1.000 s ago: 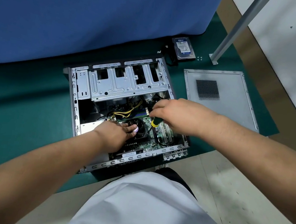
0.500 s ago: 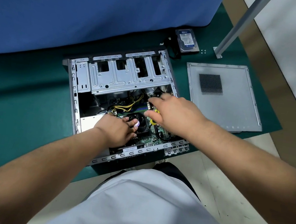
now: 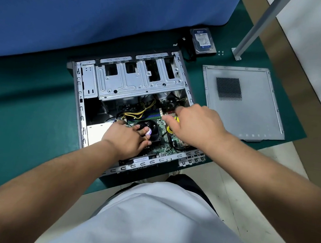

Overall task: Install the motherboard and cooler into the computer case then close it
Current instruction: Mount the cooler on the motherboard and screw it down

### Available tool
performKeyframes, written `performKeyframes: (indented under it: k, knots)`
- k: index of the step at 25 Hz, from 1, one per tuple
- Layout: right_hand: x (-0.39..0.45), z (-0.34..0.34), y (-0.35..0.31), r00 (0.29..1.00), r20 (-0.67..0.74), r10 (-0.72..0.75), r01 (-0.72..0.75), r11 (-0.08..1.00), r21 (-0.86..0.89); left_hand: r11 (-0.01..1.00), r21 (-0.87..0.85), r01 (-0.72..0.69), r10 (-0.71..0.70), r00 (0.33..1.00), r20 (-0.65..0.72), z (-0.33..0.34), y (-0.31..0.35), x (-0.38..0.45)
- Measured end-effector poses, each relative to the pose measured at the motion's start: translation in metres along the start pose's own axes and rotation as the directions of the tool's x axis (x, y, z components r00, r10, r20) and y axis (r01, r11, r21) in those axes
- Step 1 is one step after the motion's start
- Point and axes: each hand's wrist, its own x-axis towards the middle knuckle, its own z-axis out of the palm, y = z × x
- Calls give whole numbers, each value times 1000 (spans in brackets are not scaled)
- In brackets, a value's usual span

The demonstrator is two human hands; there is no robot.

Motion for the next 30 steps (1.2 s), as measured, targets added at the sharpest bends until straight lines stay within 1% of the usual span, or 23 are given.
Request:
performKeyframes:
  k: [1,3,5,6,7,8,9,10,11,12,13,14,16,18,20,22,23,24,25,26,27,29,30]
  knots:
    - [1,-4,5,989,78,-123,121,992,37,1000,5,-6,6,1000,1,-1,0,0]
    - [2,-16,15,927,205,-315,311,949,53,1000,18,-10,10,1000,-10,-3,0,0]
    - [2,-21,20,892,210,-400,410,912,-3,1000,22,-15,15,1000,-17,-3,0,0]
    - [0,-20,19,903,186,-388,401,915,-38,1000,26,-17,18,1000,-20,-3,0,0]
    - [-1,-18,15,933,134,-335,345,937,-58,999,29,-18,19,1000,-23,-3,1,0]
    - [0,-15,11,972,79,-221,225,974,-39,999,28,-17,18,1000,-26,-3,0,1]
    - [3,-12,4,997,35,-70,71,996,-49,999,28,-16,17,1000,-24,-3,-1,1]
    - [5,-9,-2,998,11,68,-67,996,-62,999,29,-18,19,1000,-23,-3,-1,1]
    - [8,-6,-6,990,-10,140,-141,987,-73,999,29,-18,19,1000,-24,-2,-1,1]
    - [12,-6,-6,992,-11,128,-128,991,-49,999,28,-16,16,999,-29,-2,-1,1]
    - [14,-6,-3,999,15,52,-52,999,-3,1000,27,-12,13,999,-32,-1,-1,1]
    - [16,-10,3,995,70,-73,69,996,64,1000,28,-12,13,999,-34,-1,-1,2]
    - [19,-27,16,933,172,-315,295,946,133,999,32,-17,18,999,-36,0,-1,3]
    - [22,-33,23,889,204,-410,399,912,95,999,33,-15,17,999,-48,2,-1,3]
    - [18,-26,18,934,136,-330,330,944,27,999,36,-14,16,999,-51,3,-1,3]
    - [15,-10,8,996,-10,-87,87,996,-37,999,31,-15,17,998,-52,4,-2,4]
    - [12,-4,3,996,-83,31,-37,996,-76,999,33,-17,18,999,-50,5,-2,4]
    - [13,0,0,986,-138,89,-101,991,-89,999,36,-18,20,999,-47,5,-2,4]
    - [15,1,1,986,-140,88,-99,992,-73,999,35,-18,19,999,-45,5,-3,4]
    - [18,0,6,995,-98,26,-30,999,-34,999,32,-18,20,999,-44,5,-3,4]
    - [20,-3,13,996,-16,-88,88,996,7,999,32,-20,21,999,-46,5,-2,5]
    - [24,-20,26,936,134,-326,322,945,51,999,38,-18,20,999,-47,5,-2,4]
    - [25,-28,32,894,164,-417,416,909,42,999,34,-19,20,999,-47,4,-2,4]
